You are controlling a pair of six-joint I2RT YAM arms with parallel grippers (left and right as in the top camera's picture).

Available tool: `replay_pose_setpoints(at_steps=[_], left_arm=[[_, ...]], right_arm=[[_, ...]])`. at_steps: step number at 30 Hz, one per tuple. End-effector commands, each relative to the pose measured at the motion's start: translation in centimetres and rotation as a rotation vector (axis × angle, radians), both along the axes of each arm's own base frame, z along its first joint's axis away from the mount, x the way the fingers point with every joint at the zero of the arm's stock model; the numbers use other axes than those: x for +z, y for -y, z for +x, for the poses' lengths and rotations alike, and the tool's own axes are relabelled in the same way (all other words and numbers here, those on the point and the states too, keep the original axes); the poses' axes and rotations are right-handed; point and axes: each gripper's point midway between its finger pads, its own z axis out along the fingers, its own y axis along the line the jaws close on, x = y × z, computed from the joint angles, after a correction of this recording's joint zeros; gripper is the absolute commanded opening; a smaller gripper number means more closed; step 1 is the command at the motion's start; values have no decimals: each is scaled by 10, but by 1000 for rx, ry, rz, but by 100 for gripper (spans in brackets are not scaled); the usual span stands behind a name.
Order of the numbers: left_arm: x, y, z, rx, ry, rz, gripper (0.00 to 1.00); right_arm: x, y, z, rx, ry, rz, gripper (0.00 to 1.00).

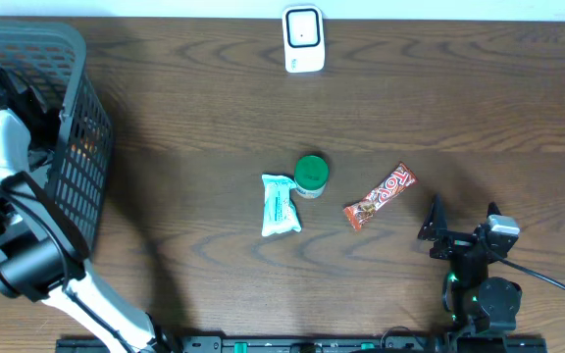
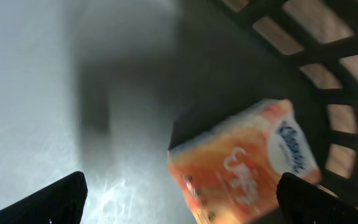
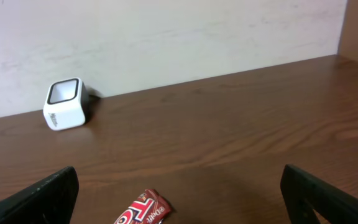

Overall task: Scan the item barcode
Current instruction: 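Withdraw the left gripper back into the basket, then grasp the orange Kleenex tissue pack inside the basket with left gripper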

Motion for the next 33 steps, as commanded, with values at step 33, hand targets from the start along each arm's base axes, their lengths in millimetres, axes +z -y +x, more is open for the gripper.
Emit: replay_pose_setpoints(at_steps=[33], left_arm=[[-49,21,9,-697,17,85,99]], right_arm=[[0,-2,0,11,-1,-14,99]])
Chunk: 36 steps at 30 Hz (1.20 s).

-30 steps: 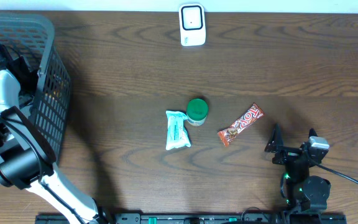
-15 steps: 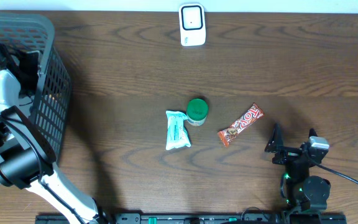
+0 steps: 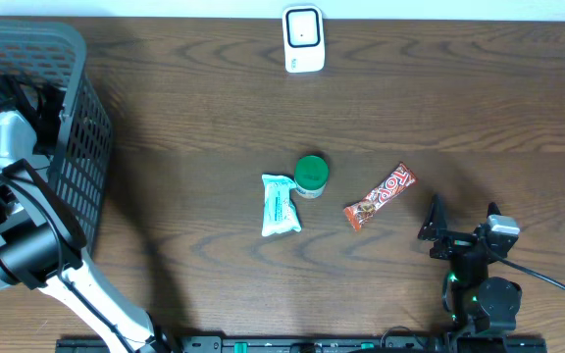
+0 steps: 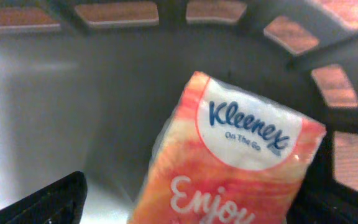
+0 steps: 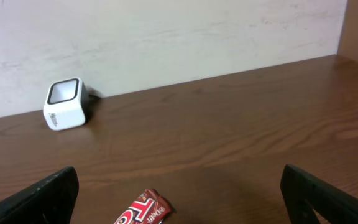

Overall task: Scan the item barcode
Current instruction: 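Grasp the orange Kleenex tissue pack inside the basket with left gripper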

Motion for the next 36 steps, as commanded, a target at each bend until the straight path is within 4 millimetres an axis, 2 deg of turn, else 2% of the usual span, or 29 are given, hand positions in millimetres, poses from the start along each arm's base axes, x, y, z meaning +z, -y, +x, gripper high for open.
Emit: replay_pose_setpoints(at_steps=[1,3,6,8,16,21,24,29,33,34,36], left_arm=[[-23,5,-7,-21,-45,-35,93],[-26,6,-7,-21,-51,-39,86],[-26,6,-7,-21,-51,-38,65],[-26,5,-7,-20,-51,-38,58],[-20,2,-7,38,-48,-43,46],[2,-4,-5,123,-12,-51,43],[22,-9,-5,177,22,-51,43],[71,-17,-8,262,104,-39,42],[124,-16,-17,281,190,-5,43],[149,-13,-22,279,236,16,43],[178,-9,-27,304,294,25,43]], right_arm=[[0,-2,0,11,-1,-14,99],[0,-2,0,11,-1,-14,99],[0,-2,0,10,-1,-14,99],[0,-2,0,11,-1,-14,99],[0,-2,0,11,-1,-14,99],[0,-2,0,11,-1,-14,99],[0,-2,0,11,-1,-14,99],[0,-2,0,11,-1,-14,99],[0,-2,0,11,-1,-14,99],[0,-2,0,11,-1,-14,99],[0,-2,0,11,-1,-14,99]])
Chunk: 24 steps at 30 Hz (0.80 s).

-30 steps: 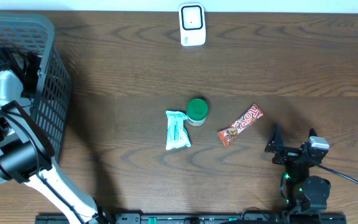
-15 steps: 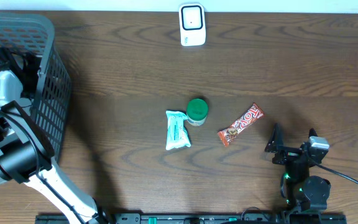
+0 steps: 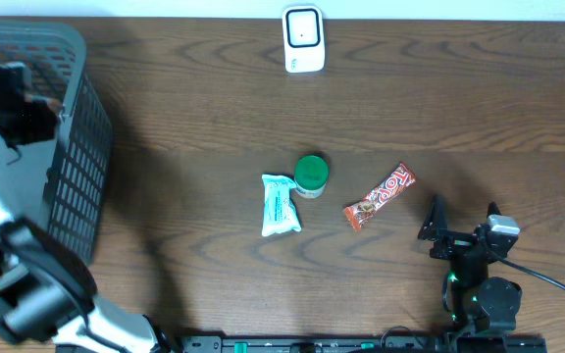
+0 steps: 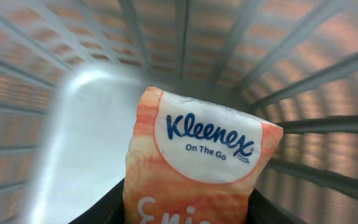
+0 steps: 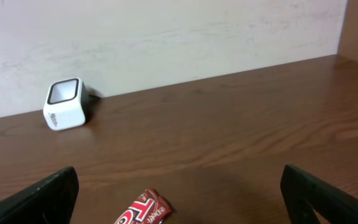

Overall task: Scan the item barcode
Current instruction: 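Grasp the orange Kleenex tissue pack inside the basket with left gripper, then lift the Kleenex pack out and carry it beside the TOP bar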

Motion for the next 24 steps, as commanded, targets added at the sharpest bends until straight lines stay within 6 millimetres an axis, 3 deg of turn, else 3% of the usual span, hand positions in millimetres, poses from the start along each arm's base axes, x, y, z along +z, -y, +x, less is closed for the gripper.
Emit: replay_pose_setpoints(at_steps=[1,4,8,11,14,18,20,21,23,24], left_arm=[[69,9,-12,64,137,29,43],[115,21,-22,69,240,54,42],[171,52,-36,7,384,57,42],[206,92,-45,-98,489,18,43],[229,137,-51,-201,557,-42,43],[233,210,-53,-390,557,-159,43],[223,250,-54,-492,507,-210,43],[210,286,-55,-585,452,-253,43],[192,332,-57,-724,389,-282,43],[185,348,-57,-774,366,-289,43]], right_arm=[[0,-2,0,11,-1,-14,99],[0,-2,0,11,-1,-14,99],[0,-2,0,11,-1,-14,99],[0,-2,0,11,-1,-14,99],[0,-2,0,11,-1,-14,99],[0,-2,0,11,-1,-14,99],[0,-2,0,11,-1,-14,99],[0,-2,0,11,-1,-14,99],[0,-2,0,11,-1,-14,99],[0,-2,0,11,-1,-14,99]])
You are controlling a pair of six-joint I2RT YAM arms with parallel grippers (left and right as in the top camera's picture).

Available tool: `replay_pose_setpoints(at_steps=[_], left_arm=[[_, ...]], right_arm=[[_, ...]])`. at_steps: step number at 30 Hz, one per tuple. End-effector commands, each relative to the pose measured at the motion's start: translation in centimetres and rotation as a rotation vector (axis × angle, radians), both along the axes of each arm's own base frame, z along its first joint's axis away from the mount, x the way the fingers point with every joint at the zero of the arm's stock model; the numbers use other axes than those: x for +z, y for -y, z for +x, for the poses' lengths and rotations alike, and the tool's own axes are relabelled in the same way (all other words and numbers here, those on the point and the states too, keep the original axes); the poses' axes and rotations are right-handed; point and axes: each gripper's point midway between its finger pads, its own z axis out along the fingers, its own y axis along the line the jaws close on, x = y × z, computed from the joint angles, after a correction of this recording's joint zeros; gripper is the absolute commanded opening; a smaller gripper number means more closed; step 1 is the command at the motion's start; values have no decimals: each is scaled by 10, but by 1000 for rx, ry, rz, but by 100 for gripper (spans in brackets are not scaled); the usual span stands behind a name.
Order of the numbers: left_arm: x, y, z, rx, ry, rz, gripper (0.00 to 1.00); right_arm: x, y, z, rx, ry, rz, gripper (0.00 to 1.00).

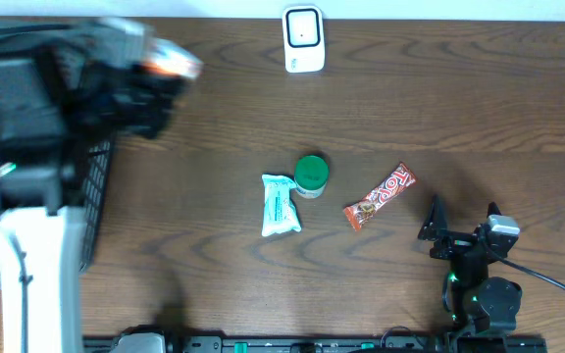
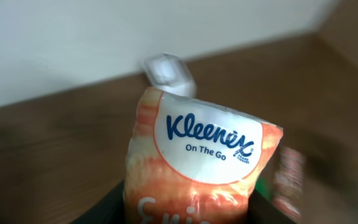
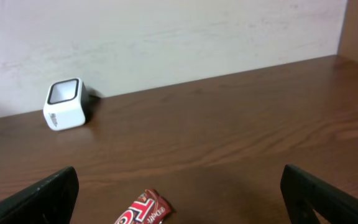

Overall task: Scan the item barcode
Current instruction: 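Lift the Kleenex pack out and carry it beside the TOP bar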

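My left gripper (image 2: 188, 211) is shut on an orange Kleenex tissue pack (image 2: 199, 155), held upright above the table. In the overhead view the pack (image 1: 173, 65) shows as an orange blur at the tip of the blurred left arm, left of the white barcode scanner (image 1: 302, 39). The scanner (image 2: 166, 71) lies beyond the pack in the left wrist view. My right gripper (image 3: 179, 199) rests open low at the front right (image 1: 437, 227), with nothing between its fingers, facing the scanner (image 3: 65, 104).
A grey basket (image 1: 88, 181) stands at the left edge, partly hidden by the left arm. On the table's middle lie a white-teal tissue pack (image 1: 280, 204), a green-lidded jar (image 1: 311, 175) and a red chocolate bar (image 1: 381, 196), also seen by the right wrist (image 3: 143, 213).
My left gripper, still shut on the Kleenex pack, has moved from inside the basket to above the table, right of the basket and facing the scanner. The right arm has not moved.
My left gripper was open in the basket with the Kleenex pack lying ahead of it. It then stood closer over the pack. Then it was shut on the pack, lifted inside the basket, and now holds it out over the table. The right arm stayed still.
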Motion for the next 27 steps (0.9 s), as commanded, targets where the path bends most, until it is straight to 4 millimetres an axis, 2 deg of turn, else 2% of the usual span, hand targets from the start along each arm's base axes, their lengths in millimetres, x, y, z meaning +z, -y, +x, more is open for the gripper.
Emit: replay_pose_setpoints(at_steps=[1,4,9,16,21,24,25,27], left_arm=[[-33,76,-3,-247,-81,11,43],[-65,117,-3,-362,-139,62,43],[-118,169,3,-442,-214,161,43],[-171,245,-9,-601,-241,204,43],[-215,277,-8,-622,-246,282,43],[-246,294,-11,-654,-272,300,43],[-268,303,-13,-671,-292,313,43],[-285,310,-15,-685,-308,323,43]], right_arm=[[0,-2,0,11,-1,-14,99],[0,-2,0,11,-1,-14,99],[0,-2,0,11,-1,-14,99],[0,-2,0,11,-1,-14,99],[0,-2,0,11,-1,-14,99],[0,-2,0,11,-1,-14,99],[0,-2,0,11,-1,-14,99],[0,-2,0,11,-1,-14,99]])
